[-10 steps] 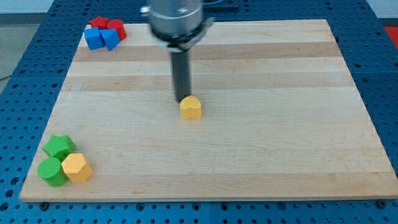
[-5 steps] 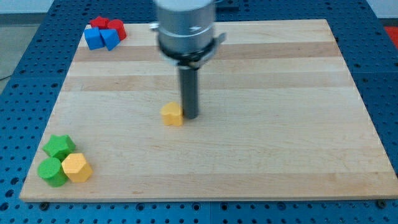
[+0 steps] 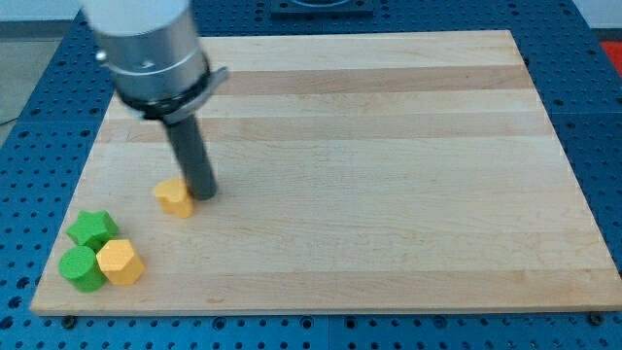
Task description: Slide the yellow heart closer to green star and yellow hexagon
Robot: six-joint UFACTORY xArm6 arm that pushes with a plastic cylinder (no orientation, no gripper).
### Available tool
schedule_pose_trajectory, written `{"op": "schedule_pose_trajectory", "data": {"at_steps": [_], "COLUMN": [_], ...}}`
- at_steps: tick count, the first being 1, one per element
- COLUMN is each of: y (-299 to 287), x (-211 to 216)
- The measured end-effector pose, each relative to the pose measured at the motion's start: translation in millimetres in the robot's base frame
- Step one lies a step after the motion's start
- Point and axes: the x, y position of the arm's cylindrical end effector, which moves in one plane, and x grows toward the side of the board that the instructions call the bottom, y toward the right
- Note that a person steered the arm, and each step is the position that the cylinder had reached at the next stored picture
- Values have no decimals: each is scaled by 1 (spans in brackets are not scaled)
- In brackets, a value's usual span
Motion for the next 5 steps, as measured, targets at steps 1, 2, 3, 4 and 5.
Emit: {"op": "schedule_pose_trajectory", "data": {"at_steps": [1,2,3,4,5], "y": [-3,-6,-43,-51,-51], "x": [5,-19,-18,18,28]}}
